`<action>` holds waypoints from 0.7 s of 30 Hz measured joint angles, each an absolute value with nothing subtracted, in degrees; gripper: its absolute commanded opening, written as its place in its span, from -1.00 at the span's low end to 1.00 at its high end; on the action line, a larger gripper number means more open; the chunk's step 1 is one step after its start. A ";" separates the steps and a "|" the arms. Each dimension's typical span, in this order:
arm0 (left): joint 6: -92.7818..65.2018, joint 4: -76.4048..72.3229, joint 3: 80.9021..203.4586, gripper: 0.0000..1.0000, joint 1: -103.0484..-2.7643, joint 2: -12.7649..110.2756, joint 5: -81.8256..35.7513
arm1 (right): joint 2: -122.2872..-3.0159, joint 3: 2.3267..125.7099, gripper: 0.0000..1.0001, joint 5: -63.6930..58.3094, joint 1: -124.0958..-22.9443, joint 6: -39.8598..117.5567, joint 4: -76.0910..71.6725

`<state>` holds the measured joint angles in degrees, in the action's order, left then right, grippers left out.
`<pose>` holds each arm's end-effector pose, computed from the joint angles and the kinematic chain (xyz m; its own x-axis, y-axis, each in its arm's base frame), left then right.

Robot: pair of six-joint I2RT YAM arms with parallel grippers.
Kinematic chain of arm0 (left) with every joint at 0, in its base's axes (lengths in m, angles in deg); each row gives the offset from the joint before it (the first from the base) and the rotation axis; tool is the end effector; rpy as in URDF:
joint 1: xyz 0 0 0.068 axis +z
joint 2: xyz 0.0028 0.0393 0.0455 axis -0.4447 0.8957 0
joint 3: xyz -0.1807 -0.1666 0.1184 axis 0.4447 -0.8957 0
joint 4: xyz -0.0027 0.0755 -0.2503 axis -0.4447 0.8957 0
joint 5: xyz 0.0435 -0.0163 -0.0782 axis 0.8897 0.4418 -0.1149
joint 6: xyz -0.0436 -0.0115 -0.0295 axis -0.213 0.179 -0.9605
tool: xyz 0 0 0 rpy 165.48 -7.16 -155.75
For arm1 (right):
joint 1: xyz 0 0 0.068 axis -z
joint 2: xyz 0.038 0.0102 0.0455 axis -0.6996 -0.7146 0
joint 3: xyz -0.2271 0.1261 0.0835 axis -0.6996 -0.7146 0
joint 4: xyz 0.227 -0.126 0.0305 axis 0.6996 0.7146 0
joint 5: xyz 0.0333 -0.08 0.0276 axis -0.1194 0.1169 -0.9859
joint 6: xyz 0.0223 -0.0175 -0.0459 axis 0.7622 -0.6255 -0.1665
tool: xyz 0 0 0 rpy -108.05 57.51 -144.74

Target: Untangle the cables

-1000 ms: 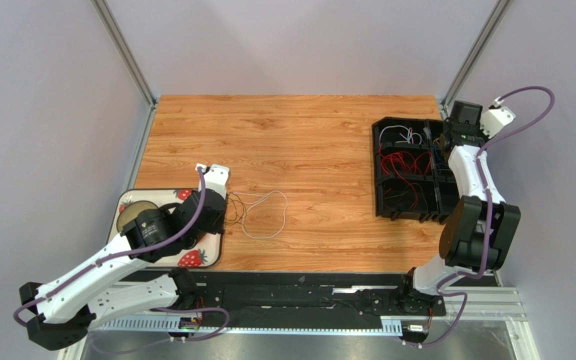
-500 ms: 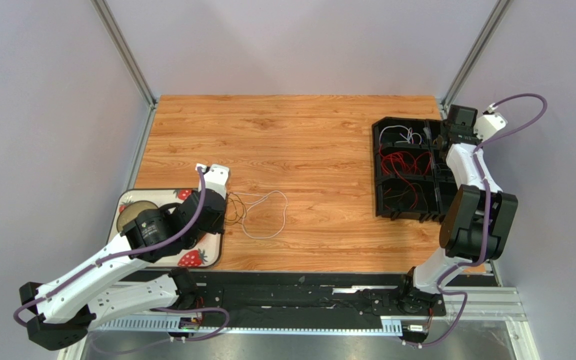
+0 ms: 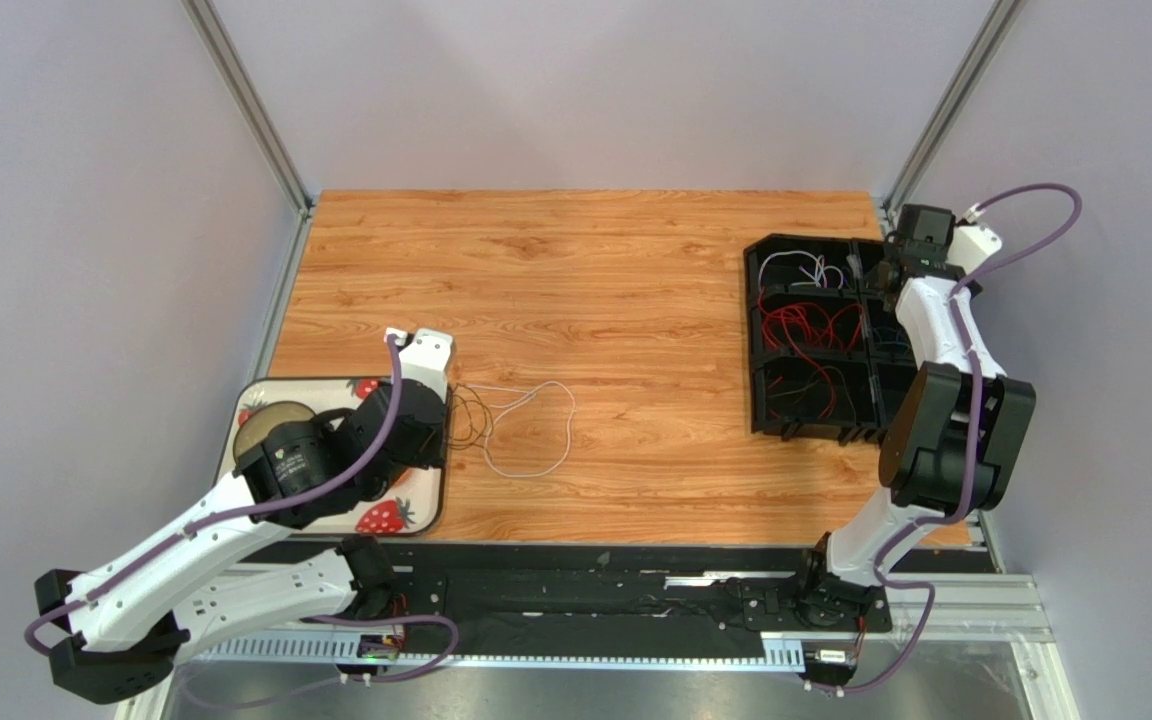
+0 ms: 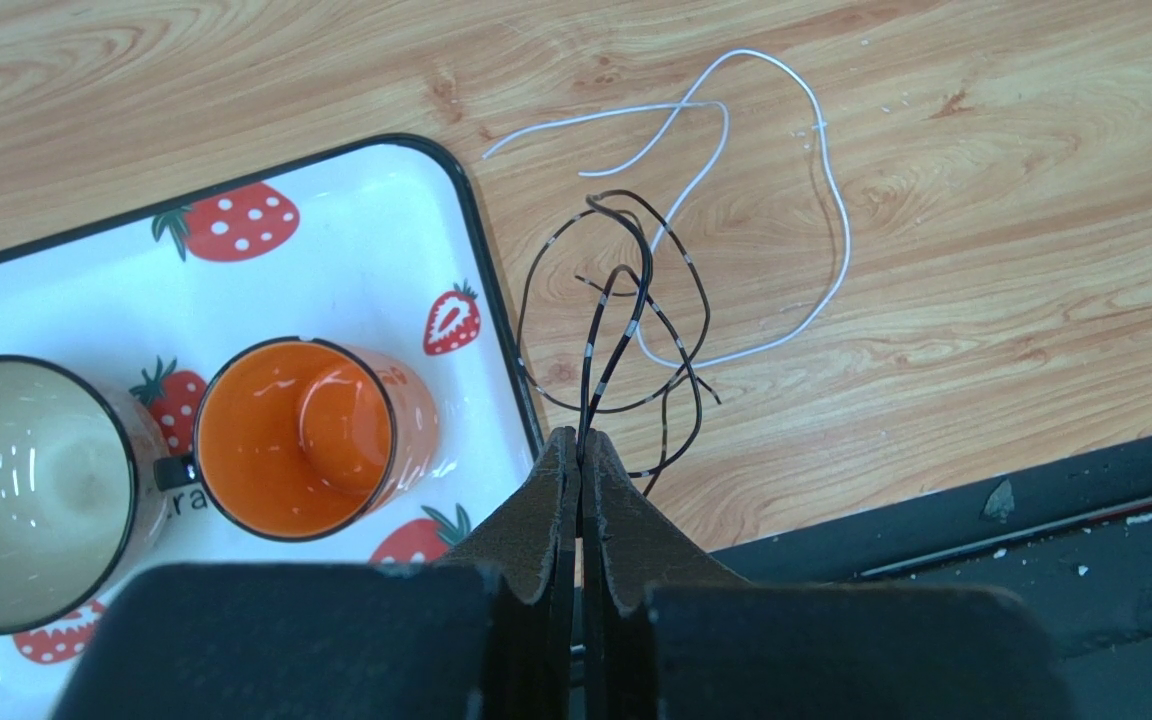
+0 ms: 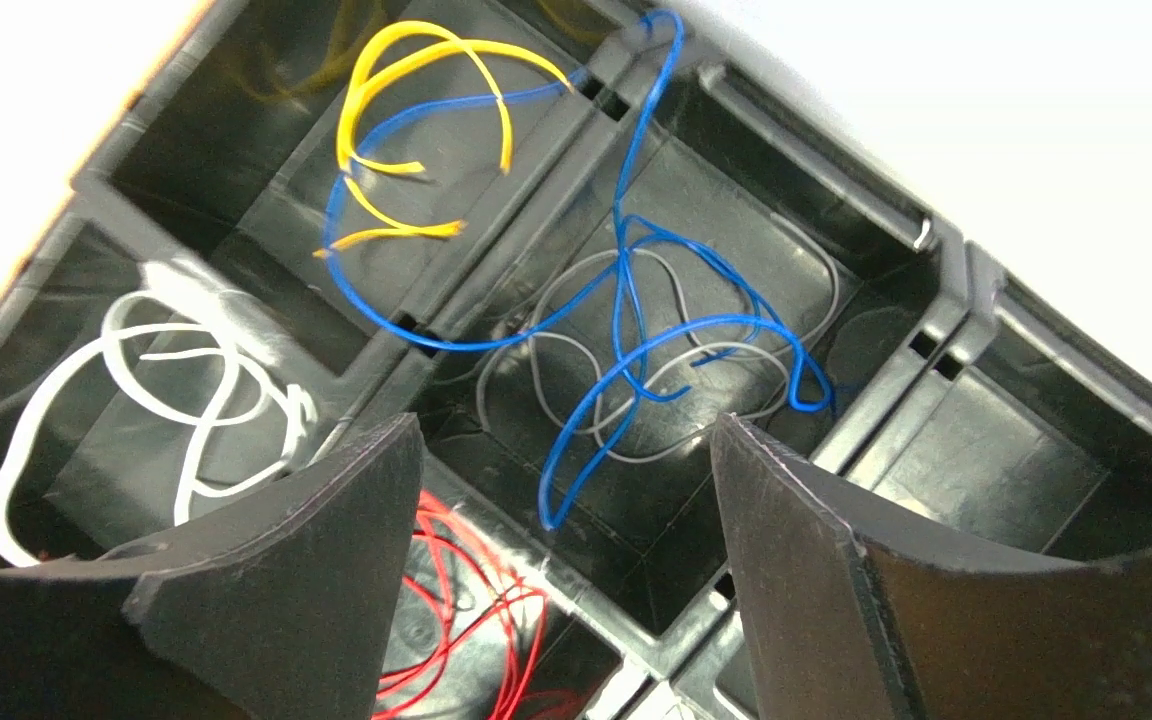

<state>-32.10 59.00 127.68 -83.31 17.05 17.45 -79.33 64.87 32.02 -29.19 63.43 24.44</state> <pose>0.0847 -0.0953 0.3396 -0.5851 0.1257 -0.8012 0.2435 0.9696 -0.0258 0.3584 -0.1141 0.2629 -0.3439 0.5741 -0.7431 0.8243 0.5636 0.0540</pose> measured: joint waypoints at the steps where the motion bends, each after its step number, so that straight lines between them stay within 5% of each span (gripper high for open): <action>1: -32.10 59.00 127.68 -1.00 -83.31 16.99 17.45 | -78.89 65.51 0.51 31.87 -29.19 63.23 24.86; 21: -32.10 58.96 127.68 -1.00 -83.31 13.97 17.41 | -61.91 68.70 0.38 9.83 -31.71 61.97 30.87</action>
